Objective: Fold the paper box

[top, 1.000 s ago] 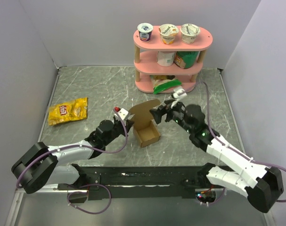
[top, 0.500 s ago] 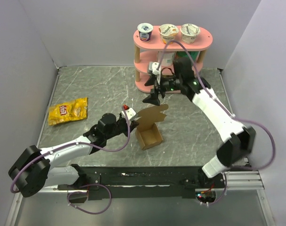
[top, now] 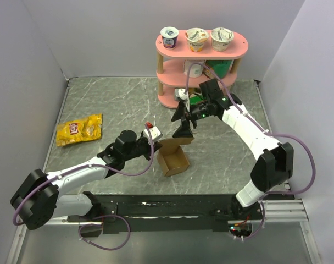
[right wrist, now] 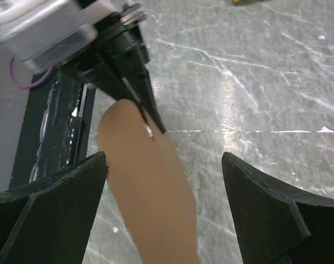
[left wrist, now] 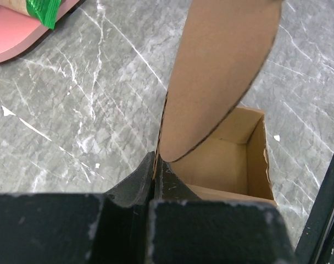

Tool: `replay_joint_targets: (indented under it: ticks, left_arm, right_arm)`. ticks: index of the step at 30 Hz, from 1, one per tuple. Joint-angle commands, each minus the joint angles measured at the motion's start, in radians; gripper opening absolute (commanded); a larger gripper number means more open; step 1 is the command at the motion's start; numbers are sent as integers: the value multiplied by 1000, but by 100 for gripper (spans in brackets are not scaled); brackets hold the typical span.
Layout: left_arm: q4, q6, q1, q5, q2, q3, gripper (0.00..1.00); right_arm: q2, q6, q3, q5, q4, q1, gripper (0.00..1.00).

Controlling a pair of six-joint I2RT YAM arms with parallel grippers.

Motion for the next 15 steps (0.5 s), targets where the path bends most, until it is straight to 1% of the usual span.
replay_joint_targets:
  ticks: [1,6,11,12,15]
  left_arm:
    - [-4,21,7,41,8,46,1]
    - [-12,21,7,43,11,47,1]
    - [-33,21,7,49,-6,58,1]
    - [-35,20,7,44,-6,60,1]
    - [-38,17,8,49,-4,61,1]
  right_arm:
    - [-89,57,-59,-69,123,-39,92]
    - [-96,35,-48,-127,102,-62,95]
    - [-35,17,-36,-118,90,-61,95]
    - [-23,9,-27,-114,60,-61,94]
    - [0,-6,-19,-95,38,-53,92]
